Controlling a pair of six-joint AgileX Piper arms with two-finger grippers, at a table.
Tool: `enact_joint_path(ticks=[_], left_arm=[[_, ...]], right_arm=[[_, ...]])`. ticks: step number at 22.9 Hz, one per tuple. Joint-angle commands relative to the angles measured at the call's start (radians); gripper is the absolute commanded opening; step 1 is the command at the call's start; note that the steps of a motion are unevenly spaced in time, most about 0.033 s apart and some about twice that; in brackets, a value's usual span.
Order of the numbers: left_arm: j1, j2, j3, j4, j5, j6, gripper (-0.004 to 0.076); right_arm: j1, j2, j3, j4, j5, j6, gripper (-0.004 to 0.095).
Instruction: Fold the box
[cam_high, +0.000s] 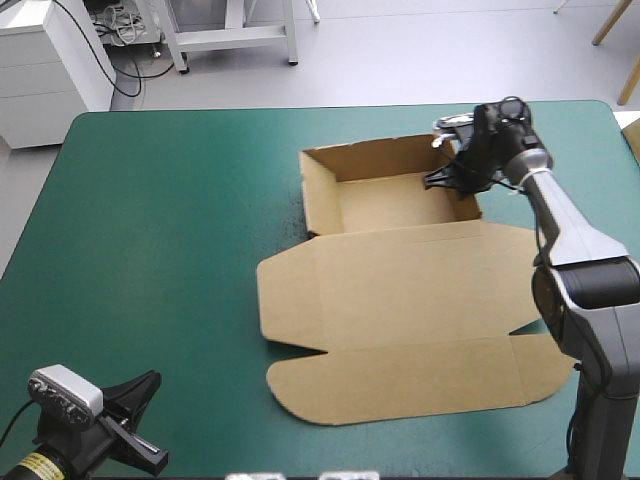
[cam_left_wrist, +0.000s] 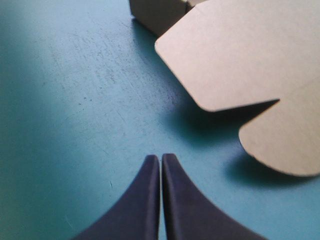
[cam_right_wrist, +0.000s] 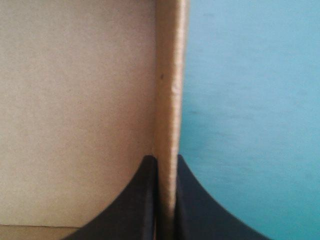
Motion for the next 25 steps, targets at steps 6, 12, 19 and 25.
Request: enact_joint_path(ticks=[6, 12, 19, 25], left_arm=[[0.001, 0.013, -0.023, -0.019, -0.074, -0.007, -0.0008], [0.001, 0.013, -0.023, -0.019, -0.074, -0.007, -0.0008], [0.001, 0.013, -0.023, -0.019, -0.074, -0.007, -0.0008], [0.001, 0.013, -0.023, -0.019, -0.074, -0.007, -0.0008]], right_arm=[[-0.493, -0.056, -0.028, -0.050, -0.015, -0.021, -0.0021], [-0.612, -0.056, -0.028, -0.010, -0.015, -0.018, -0.0021], [-0.608, -0.073, -0.028, 0.010, -0.015, -0.068, 0.0152], [-0.608, -0.166, -0.032, 0.001, -0.015, -0.098, 0.0576]])
